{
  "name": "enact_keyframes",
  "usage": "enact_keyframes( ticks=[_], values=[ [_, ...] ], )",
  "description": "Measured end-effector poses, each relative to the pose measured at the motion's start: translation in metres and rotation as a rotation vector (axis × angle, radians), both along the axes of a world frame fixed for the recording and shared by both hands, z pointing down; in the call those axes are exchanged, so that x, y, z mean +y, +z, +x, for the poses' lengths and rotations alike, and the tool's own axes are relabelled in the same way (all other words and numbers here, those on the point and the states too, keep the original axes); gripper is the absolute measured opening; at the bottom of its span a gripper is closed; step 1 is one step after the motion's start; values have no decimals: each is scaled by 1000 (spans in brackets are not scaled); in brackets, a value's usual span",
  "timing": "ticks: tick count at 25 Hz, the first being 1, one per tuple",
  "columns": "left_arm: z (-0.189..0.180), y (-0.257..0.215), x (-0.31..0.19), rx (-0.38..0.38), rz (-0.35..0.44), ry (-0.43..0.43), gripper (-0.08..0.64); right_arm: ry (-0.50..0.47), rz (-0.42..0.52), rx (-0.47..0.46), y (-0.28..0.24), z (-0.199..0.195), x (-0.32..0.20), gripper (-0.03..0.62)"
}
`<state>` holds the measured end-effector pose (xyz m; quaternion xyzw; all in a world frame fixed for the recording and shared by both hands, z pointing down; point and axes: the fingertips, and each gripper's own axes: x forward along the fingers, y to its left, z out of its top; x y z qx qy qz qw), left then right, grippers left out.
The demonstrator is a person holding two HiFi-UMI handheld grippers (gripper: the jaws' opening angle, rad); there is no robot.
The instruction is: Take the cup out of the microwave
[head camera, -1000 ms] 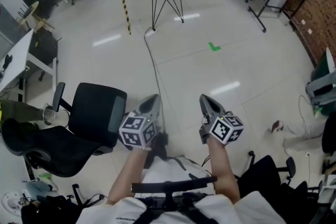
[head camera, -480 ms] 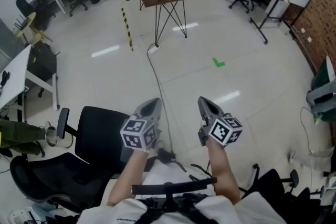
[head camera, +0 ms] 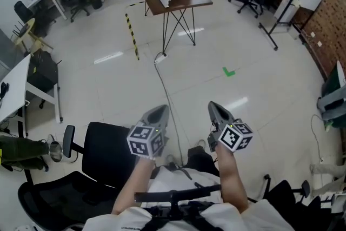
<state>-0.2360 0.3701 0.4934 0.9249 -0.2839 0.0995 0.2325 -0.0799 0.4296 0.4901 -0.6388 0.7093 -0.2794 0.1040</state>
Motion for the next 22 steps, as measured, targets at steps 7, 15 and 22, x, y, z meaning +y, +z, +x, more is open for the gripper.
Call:
enact_keyframes(
  ticks=[7, 15, 22],
  values=[
    [19, 9, -45, 1, -7, -18, -6, -32, -14, -11, 14, 14, -51, -2],
    [63, 3, -121, -17, 14, -76, -6, -80, 11, -12, 5, 61, -134, -2],
    [117, 0, -182, -28, 21, -102, -6, -105, 16, -25, 5, 114, -199, -2]
  ],
)
